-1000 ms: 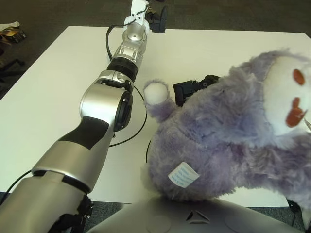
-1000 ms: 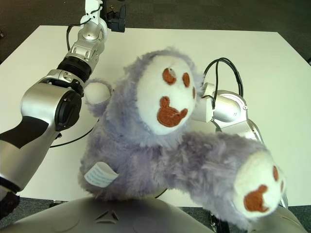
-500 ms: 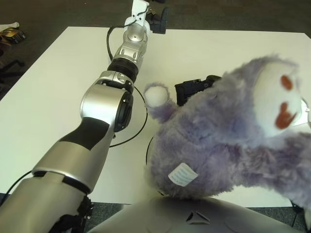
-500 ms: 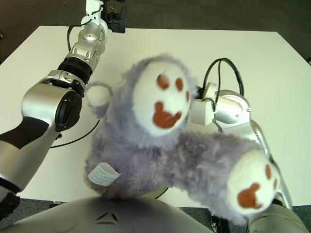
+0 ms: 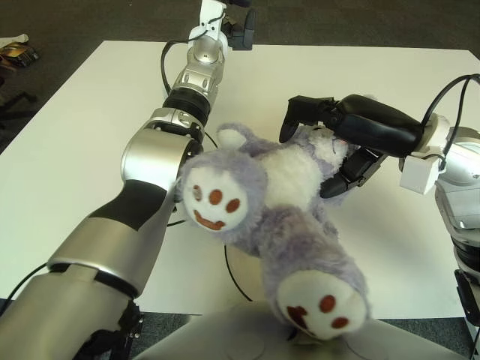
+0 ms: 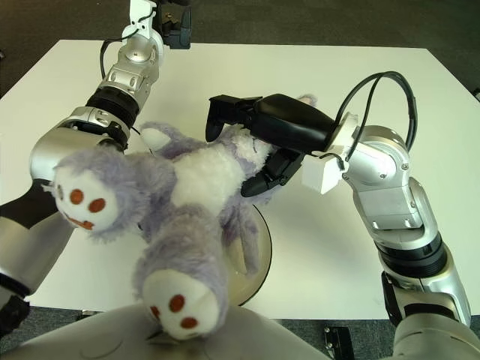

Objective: Put the doll into the plate.

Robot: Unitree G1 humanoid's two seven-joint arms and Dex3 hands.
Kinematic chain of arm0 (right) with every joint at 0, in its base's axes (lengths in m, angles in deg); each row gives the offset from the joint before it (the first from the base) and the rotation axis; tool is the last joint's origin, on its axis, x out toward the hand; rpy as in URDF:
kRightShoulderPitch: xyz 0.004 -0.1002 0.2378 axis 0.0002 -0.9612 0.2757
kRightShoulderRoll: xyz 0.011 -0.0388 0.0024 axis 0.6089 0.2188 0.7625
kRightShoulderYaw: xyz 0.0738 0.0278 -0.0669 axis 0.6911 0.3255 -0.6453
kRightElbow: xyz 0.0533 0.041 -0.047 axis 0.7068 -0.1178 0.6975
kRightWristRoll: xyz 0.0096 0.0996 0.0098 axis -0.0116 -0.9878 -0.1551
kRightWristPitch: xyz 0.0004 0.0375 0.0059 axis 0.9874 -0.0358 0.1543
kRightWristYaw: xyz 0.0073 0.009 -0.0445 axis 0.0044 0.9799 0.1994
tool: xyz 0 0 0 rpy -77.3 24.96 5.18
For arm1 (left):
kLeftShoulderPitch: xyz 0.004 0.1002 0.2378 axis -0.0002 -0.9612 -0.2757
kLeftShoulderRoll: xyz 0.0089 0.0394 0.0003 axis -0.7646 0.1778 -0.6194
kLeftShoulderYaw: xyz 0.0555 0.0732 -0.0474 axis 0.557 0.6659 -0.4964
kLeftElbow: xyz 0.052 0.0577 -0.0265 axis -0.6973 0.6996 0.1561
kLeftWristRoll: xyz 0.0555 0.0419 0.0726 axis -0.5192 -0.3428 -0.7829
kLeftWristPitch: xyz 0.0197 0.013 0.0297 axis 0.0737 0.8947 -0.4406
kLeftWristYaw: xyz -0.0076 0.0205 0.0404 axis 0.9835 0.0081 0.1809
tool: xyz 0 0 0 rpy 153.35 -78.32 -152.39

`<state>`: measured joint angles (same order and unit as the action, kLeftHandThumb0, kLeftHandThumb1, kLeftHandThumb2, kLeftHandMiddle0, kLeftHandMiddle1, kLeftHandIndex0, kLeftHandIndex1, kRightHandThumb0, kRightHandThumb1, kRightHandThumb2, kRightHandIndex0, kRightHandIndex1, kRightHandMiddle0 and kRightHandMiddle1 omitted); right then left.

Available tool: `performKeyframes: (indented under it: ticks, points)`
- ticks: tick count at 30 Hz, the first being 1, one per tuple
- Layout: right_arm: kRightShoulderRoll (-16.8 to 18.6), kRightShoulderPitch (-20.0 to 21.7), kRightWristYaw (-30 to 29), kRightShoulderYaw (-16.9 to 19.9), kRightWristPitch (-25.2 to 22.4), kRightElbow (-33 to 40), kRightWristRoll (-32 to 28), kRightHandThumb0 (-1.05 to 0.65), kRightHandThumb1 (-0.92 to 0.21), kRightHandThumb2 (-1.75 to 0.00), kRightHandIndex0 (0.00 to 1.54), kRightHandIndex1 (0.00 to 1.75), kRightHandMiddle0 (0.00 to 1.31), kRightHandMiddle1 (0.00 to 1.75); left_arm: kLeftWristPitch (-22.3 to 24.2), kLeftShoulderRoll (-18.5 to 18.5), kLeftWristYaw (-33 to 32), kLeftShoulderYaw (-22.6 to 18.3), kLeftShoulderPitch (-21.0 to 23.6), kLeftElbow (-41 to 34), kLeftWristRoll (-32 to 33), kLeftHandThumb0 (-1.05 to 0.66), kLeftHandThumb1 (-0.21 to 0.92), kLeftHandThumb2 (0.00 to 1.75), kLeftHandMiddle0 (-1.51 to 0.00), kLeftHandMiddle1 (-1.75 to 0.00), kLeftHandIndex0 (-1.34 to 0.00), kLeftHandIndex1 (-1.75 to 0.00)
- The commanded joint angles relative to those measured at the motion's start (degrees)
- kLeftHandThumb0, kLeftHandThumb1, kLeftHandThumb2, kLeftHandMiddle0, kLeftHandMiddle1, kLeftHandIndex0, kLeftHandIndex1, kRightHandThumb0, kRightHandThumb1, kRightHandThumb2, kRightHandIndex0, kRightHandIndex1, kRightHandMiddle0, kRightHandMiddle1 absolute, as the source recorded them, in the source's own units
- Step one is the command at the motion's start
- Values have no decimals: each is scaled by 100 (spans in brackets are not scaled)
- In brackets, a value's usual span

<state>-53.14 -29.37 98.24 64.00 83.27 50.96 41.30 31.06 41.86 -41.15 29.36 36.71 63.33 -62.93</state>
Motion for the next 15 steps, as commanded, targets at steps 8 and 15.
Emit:
performKeyframes:
  ticks: [8,15]
  points:
    - [-5,263,338,-130,-251,-511,-416,-54,-61,-66,13,55,0,94,41,4,5,-76,161,32,42,0,34,128,-61,-169,-36,-175]
    - [1,292,368,-130,-266,-532,-434,-71,-59,-65,8,34,0,86,37,8,29,-99,175,41,70,0,34,128,-57,-169,-40,-175]
